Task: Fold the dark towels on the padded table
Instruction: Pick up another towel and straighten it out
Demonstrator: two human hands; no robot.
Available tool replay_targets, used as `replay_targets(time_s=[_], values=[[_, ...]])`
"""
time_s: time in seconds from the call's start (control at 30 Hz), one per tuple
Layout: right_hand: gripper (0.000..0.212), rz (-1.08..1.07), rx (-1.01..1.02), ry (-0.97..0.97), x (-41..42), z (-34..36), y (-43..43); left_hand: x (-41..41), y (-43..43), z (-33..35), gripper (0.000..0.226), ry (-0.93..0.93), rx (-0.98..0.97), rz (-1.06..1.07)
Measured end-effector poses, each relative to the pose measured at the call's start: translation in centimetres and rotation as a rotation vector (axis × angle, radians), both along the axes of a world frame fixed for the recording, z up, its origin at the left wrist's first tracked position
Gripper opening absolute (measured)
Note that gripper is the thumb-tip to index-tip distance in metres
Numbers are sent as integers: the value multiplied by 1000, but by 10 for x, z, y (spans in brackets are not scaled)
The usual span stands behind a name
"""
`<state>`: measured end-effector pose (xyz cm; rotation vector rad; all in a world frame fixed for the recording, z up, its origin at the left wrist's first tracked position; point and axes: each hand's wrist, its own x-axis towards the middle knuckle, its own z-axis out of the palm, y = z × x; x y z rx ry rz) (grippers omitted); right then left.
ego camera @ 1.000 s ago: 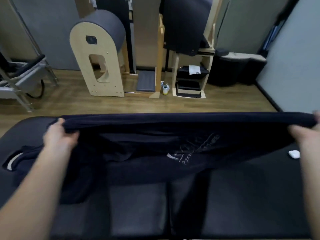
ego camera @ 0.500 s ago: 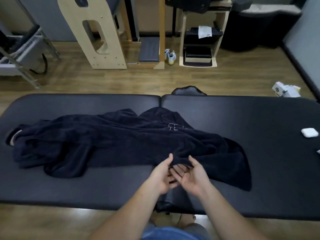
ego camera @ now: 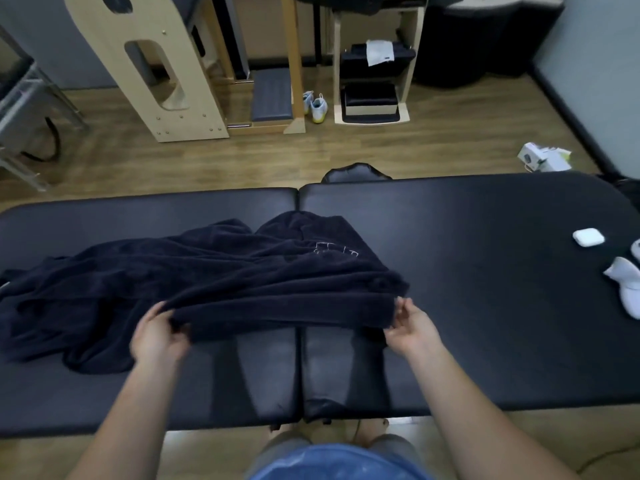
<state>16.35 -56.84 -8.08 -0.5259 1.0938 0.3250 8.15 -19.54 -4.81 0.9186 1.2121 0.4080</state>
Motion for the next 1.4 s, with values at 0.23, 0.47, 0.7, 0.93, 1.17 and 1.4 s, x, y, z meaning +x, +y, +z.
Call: replay_targets(time_s=[0.23, 0.47, 0.7, 0.93, 1.17, 1.4], values=[[14, 653, -201, -113, -32, 6, 61, -18, 0, -18, 55, 494, 439, -226], [59, 516, -442, 54, -12, -19, 62, -34, -95, -81, 53, 423, -221, -504], [38, 464, -43, 122, 7, -25, 49, -45, -74, -101, 60, 698, 232, -671], [21, 594, -339, 10, 23, -36, 39, -76, -49, -88, 12, 562, 180, -337], [66, 143, 135, -497, 117, 63, 7, -50, 14, -3, 24, -255, -489, 338], [26, 203, 27, -163, 67, 41, 54, -51, 27, 46, 14, -367, -374, 439]])
